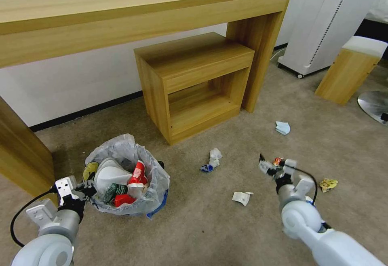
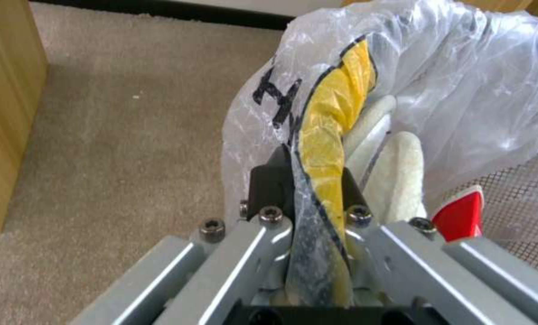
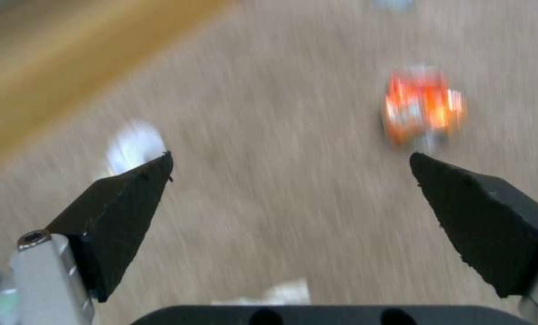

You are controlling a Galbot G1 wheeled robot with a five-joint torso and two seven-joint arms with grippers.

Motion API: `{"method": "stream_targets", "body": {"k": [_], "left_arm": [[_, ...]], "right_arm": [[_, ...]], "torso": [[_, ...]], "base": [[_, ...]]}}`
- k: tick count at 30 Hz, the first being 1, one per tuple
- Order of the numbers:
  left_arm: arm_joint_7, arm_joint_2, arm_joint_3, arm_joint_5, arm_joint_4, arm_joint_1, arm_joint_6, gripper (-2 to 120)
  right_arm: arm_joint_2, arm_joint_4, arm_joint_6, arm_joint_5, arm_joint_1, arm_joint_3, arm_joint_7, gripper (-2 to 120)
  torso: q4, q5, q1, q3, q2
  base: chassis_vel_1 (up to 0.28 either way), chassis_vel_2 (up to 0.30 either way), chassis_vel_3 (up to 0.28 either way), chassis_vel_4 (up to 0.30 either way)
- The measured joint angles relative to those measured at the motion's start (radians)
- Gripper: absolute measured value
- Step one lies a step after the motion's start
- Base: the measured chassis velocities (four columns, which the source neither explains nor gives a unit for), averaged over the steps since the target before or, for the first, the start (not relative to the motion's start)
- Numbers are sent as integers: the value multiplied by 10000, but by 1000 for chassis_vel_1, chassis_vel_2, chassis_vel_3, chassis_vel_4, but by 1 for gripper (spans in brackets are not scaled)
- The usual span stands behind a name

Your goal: Pick up the trash bin and place the garbage on the floor into it.

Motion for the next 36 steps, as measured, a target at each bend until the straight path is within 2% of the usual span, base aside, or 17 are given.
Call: {"method": "stream_targets", "body": {"k": [6,8,13,17,24,36], "left_arm": [[-4,-34,-13,1,10,18,-10,3],[-7,-60,-16,2,11,28,-12,3],[-8,-87,-32,3,11,54,-16,3],[-9,-114,-42,3,2,80,-19,3],[-19,-101,-67,-34,-32,69,-21,3],[-29,-95,-66,-67,7,27,-24,3]], "right_arm": [[177,-730,-639,205,223,-563,100,100],[391,-1463,-783,218,560,-973,73,100],[788,-2752,-736,82,1243,-1791,-299,100],[1090,-3314,-612,-79,1597,-2191,-509,100],[1460,-3885,-416,-356,1961,-2819,-749,100],[1959,-4805,-203,-617,2283,-3276,-914,96]], "torso": [[-1,1,0,0,0],[0,0,0,0,0],[-1,1,0,0,0],[1,1,0,0,0],[0,0,0,0,0],[0,0,0,1,0]], "base": [[0,0,0,0],[0,0,0,0],[0,0,0,0],[0,0,0,0],[0,0,0,0],[0,0,0,0]]}}
